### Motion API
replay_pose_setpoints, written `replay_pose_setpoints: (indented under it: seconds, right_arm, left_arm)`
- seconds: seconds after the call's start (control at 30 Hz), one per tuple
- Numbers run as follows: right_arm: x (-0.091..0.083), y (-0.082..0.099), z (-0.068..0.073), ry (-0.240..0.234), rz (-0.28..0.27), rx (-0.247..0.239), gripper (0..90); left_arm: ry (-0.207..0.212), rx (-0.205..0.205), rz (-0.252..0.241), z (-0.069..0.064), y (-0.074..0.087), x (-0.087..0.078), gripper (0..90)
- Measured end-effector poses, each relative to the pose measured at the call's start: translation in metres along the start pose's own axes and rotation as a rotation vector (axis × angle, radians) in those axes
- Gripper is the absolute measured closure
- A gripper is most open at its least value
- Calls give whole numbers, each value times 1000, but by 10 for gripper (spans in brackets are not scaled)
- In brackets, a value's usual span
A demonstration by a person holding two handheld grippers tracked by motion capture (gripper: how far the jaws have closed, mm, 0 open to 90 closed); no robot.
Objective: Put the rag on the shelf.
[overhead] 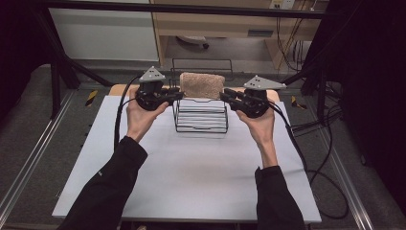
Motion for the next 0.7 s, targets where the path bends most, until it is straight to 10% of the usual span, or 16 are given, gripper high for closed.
replay_pose_setpoints:
  seconds: [0.7]
  right_arm:
    - [-36, 64, 0, 44, 83, 122, 223]
  left_arm:
    - [-13, 36, 157, 8, 98, -23, 277]
Point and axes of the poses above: each handheld gripper's, and its own axes: x roughly forward along the jaws, y roughly out of its underside, z roughly to its left, the point moved 2 cm from there along x, roughly forward along the jaws, and after that the axes turned 13 degrees about -y, right-handed, at the moved point
